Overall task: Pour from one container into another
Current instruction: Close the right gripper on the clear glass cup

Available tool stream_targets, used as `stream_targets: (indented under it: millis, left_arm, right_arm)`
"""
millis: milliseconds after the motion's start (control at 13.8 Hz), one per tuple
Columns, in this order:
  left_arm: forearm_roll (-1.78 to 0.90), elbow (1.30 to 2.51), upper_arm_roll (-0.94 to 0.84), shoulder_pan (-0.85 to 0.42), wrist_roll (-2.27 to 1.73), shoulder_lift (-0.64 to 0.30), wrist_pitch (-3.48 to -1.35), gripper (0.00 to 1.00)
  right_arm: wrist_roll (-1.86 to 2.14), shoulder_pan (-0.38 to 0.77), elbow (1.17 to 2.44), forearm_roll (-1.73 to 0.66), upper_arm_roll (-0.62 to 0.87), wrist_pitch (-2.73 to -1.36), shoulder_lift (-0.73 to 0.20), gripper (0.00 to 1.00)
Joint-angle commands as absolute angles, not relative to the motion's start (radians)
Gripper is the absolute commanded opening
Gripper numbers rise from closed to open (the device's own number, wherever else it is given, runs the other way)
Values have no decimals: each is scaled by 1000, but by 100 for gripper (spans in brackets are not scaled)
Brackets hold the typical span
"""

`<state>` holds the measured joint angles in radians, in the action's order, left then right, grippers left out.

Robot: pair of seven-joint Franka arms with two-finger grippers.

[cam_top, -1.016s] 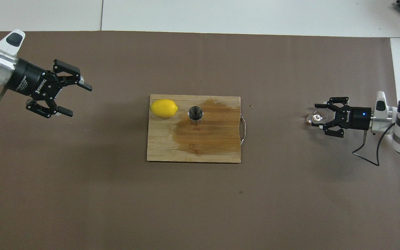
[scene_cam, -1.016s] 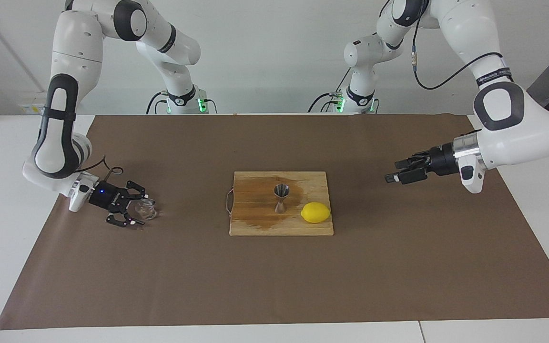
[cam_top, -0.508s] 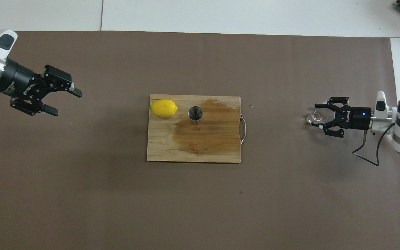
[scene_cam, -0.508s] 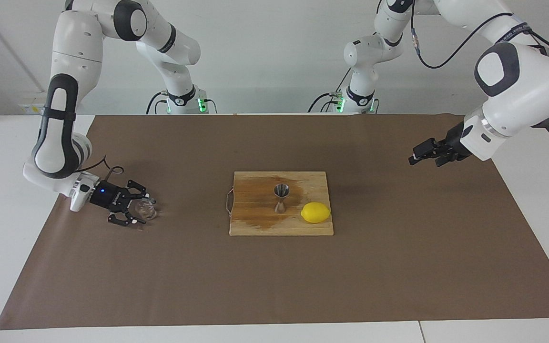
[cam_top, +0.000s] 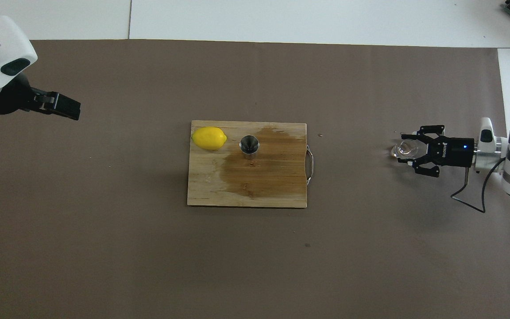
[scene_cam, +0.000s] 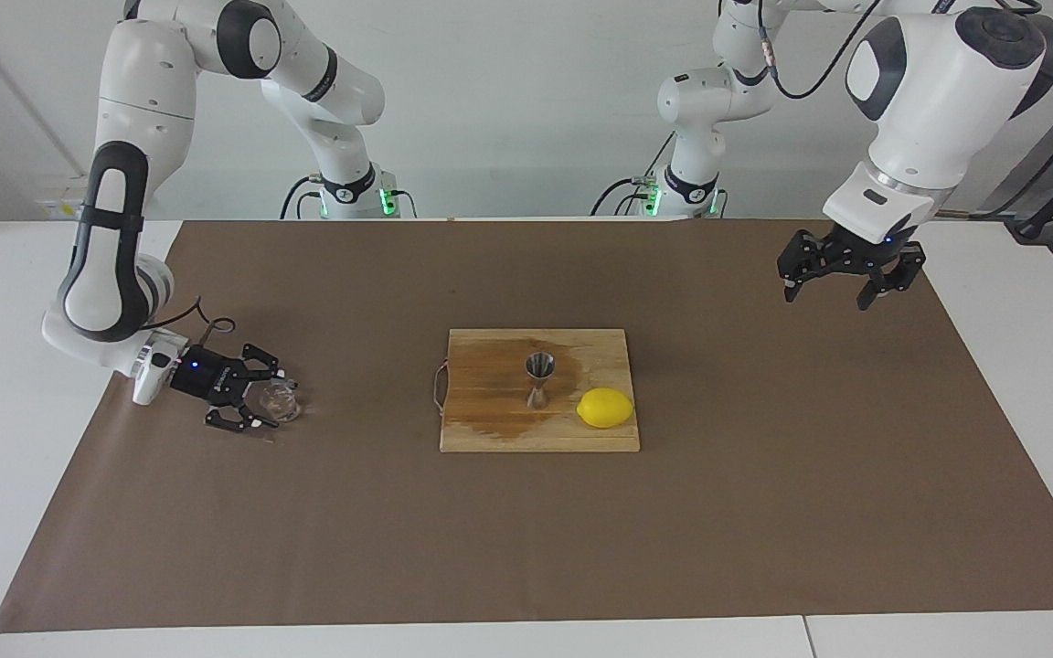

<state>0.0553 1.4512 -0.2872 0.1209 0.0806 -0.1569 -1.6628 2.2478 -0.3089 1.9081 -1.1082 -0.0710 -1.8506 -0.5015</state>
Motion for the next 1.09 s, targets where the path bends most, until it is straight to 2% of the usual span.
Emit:
stream_targets:
  millis: [0, 363, 581, 798, 871, 1016]
  left_arm:
    - [66, 1511, -282, 112, 98, -121, -1703, 100]
    - [64, 1522, -258, 69, 55, -103, -1684, 100]
    - [63, 1523, -68, -79, 61, -101, -1664, 100]
    - [58, 1589, -51, -97, 64, -65, -1673, 100]
    - [43, 1626, -46, -97, 67, -49, -1677, 100]
    - [31, 1689, -38, -97, 67, -19, -1666, 100]
  right_arm:
    - [2258, -324, 1910, -1086, -66, -1832, -491, 68]
    - [2255, -324, 1904, -1086, -67, -1824, -486, 35]
    - [2198, -308, 1894, -1086, -69, -1838, -457, 23]
    - [2183, -284, 1888, -1085, -71, -1885, -404, 10]
    - [2168, -266, 1888, -1071, -71, -1916, -373, 2]
    - [2103, -220, 1888, -1011, -69, -1940, -309, 1]
